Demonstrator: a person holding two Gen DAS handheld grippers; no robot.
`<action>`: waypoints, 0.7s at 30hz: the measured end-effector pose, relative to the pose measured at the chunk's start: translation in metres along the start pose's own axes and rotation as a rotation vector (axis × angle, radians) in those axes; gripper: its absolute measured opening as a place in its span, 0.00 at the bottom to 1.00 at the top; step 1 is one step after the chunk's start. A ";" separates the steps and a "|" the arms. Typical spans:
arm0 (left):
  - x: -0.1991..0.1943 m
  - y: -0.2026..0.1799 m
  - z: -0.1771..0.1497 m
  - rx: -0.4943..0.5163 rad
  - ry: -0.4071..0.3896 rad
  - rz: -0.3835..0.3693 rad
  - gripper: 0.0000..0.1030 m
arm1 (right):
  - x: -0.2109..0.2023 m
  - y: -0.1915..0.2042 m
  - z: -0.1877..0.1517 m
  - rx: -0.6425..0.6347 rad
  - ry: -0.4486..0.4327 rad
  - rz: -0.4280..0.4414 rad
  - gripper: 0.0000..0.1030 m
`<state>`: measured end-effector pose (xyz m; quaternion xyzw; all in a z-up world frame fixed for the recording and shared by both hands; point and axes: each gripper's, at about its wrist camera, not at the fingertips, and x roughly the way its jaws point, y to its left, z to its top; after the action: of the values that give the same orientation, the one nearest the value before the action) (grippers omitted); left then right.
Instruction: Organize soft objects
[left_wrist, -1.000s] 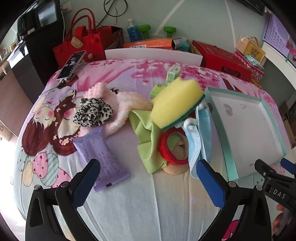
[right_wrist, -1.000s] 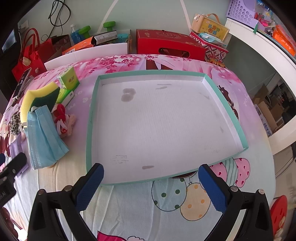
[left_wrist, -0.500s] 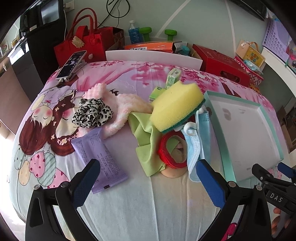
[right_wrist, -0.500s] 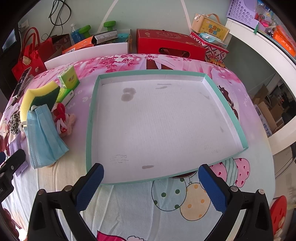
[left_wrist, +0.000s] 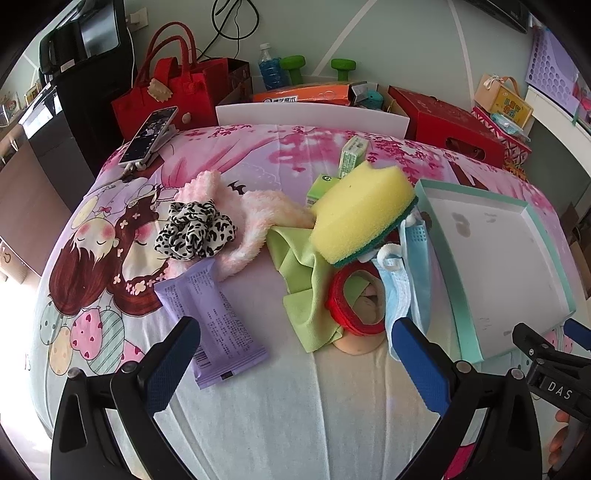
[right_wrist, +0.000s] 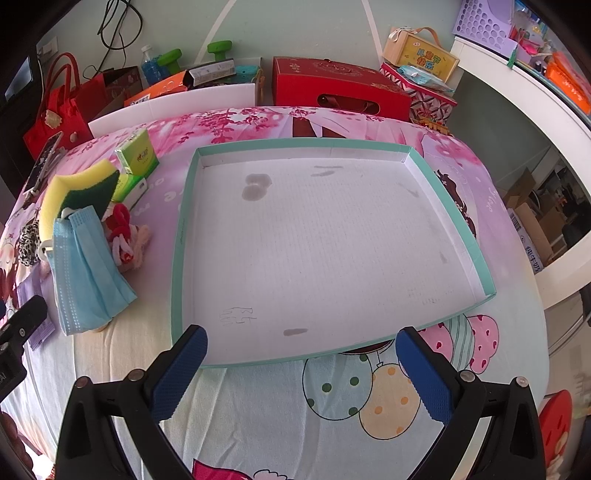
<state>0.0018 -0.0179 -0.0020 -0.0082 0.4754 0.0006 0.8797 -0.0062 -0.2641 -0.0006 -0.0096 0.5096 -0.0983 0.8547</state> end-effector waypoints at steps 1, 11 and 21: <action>0.000 0.000 0.000 0.002 0.001 0.003 1.00 | 0.000 0.000 0.001 0.000 0.000 0.000 1.00; 0.002 0.003 0.000 -0.012 0.018 0.010 1.00 | 0.002 0.000 -0.001 -0.002 0.000 0.000 1.00; 0.003 0.006 0.000 -0.020 0.026 0.026 1.00 | 0.001 0.001 0.000 -0.003 0.002 -0.002 1.00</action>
<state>0.0033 -0.0123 -0.0042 -0.0110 0.4869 0.0168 0.8732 -0.0055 -0.2630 -0.0017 -0.0113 0.5106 -0.0982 0.8541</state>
